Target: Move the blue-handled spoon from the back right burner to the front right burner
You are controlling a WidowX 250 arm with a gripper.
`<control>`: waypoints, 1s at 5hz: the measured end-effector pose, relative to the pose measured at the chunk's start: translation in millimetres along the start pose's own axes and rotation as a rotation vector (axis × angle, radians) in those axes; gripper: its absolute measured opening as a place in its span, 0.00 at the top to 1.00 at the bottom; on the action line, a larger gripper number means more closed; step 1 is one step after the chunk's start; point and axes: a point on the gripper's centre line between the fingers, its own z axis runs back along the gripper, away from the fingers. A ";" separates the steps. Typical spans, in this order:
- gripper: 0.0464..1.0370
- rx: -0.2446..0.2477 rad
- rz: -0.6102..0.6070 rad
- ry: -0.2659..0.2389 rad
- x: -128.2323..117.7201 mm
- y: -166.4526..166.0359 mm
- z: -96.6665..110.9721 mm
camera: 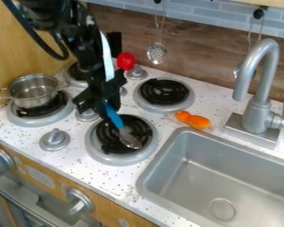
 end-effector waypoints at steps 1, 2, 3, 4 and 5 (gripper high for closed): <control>0.65 -0.024 -0.020 -0.038 3.1 -5.9 -8.6; 0.65 -0.052 -0.014 -0.068 5.0 -8.9 -15.8; 0.68 -0.073 -0.006 -0.095 5.7 -8.7 -23.3; 0.64 -0.111 0.010 -0.109 3.5 -8.9 -25.1; 0.34 -0.134 0.023 -0.102 2.1 -11.7 -25.1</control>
